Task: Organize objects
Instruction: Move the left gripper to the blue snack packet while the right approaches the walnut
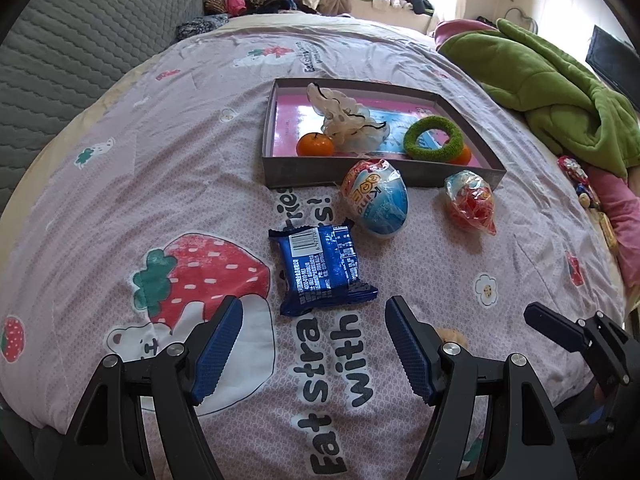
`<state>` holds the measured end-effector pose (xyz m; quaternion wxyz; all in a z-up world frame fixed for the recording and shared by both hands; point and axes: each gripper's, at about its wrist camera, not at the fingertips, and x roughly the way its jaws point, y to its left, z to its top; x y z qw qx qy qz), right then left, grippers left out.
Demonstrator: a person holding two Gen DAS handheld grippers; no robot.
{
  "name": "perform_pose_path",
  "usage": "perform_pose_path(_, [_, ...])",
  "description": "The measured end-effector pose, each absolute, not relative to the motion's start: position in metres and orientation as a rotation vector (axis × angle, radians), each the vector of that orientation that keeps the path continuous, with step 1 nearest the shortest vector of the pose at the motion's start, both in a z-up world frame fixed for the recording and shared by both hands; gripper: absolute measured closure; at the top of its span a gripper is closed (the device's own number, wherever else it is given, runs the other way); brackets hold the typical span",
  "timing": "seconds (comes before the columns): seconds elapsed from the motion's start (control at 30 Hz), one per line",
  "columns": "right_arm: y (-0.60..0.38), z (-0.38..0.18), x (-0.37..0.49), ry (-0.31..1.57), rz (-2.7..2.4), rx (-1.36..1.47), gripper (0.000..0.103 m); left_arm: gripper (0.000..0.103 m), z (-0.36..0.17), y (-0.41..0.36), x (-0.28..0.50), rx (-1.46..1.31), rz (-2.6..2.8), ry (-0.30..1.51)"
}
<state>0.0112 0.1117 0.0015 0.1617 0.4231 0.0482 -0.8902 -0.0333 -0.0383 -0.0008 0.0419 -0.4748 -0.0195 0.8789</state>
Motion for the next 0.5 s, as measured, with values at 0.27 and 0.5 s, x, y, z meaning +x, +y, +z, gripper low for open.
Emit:
perform_pose_path(0.27, [0.105,-0.006,0.010,0.155,-2.527,1.217,0.042,0.028,-0.008,-0.035,-0.044,-1.477,2.690,-0.056])
perform_pose_path(0.5, [0.102,-0.013,0.008,0.156,-2.521,1.221,0.042,0.028,-0.014,-0.034,-0.052,-1.494,2.690,-0.059])
